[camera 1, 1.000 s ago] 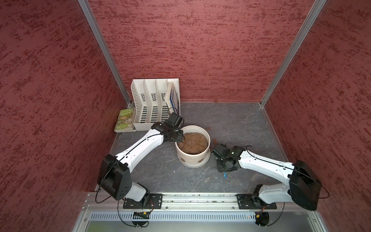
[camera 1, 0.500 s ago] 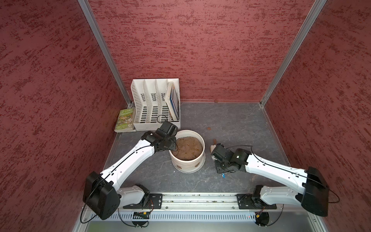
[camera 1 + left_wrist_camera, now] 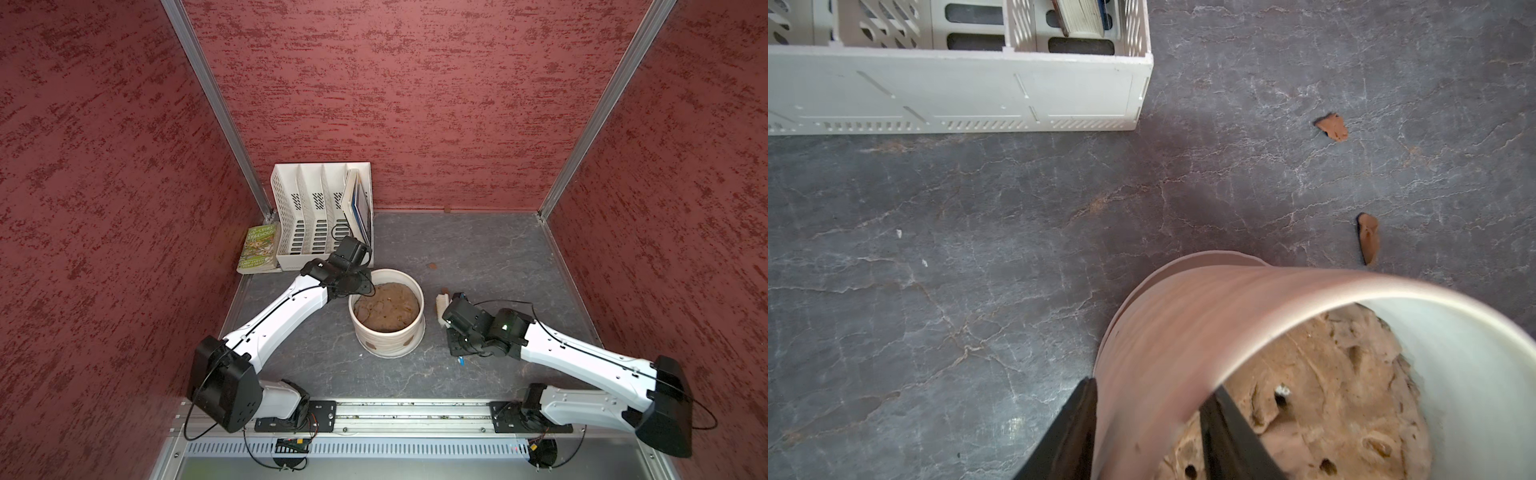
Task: Scrub the dried mud off the ceramic pot
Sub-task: Rotate the pot on the tray.
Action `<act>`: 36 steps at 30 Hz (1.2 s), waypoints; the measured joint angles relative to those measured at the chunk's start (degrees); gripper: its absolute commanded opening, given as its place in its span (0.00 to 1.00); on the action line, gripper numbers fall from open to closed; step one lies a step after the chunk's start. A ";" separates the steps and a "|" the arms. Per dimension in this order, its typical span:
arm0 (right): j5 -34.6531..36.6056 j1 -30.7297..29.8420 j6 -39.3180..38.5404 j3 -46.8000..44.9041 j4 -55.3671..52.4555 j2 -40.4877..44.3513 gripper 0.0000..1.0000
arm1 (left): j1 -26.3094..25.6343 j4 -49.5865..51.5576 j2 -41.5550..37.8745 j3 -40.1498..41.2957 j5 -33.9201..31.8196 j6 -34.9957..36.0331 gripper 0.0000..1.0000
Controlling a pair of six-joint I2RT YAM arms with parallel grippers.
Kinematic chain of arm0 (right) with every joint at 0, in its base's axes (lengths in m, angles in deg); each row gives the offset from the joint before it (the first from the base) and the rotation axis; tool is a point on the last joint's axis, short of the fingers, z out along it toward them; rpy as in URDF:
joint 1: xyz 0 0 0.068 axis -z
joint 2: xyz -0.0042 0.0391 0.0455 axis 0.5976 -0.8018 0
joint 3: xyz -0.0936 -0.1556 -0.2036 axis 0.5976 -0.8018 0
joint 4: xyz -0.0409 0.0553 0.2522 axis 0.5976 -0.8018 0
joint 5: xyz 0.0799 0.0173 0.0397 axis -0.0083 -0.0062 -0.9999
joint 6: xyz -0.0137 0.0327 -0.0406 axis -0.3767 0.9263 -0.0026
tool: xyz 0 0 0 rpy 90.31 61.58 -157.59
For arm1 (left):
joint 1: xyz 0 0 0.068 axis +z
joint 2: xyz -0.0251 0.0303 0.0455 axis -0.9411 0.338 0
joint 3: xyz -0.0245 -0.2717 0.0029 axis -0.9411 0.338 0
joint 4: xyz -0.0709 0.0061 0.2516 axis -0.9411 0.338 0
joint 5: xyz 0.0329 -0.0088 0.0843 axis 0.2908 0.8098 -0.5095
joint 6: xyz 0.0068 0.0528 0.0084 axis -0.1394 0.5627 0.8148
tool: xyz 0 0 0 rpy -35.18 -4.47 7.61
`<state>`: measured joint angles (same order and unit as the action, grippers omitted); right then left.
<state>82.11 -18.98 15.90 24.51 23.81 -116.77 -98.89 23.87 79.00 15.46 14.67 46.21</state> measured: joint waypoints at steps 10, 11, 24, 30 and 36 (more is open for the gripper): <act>0.28 -0.02 1.33 0.00 -0.96 1.64 0.00 | -1.07 3.30 -0.92 -0.02 1.64 6.36 0.08; 0.35 -0.02 1.38 0.00 -1.29 1.79 0.00 | -1.49 3.10 -0.92 -0.07 0.81 4.28 0.05; 0.63 -0.04 0.55 0.07 -3.69 3.48 0.00 | -0.66 1.46 -1.62 1.03 -0.83 4.24 0.00; 0.09 -0.04 -0.87 0.04 -2.91 3.32 0.00 | -1.22 4.28 -2.86 1.22 -0.96 6.54 0.00; -0.85 -0.98 -1.42 -0.87 -1.33 3.23 0.00 | -1.81 5.57 -3.21 1.22 -0.35 8.96 0.00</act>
<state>81.26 -19.97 14.48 23.64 22.48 -113.54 -100.70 29.44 75.79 16.69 14.32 55.17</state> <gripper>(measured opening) 0.154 0.143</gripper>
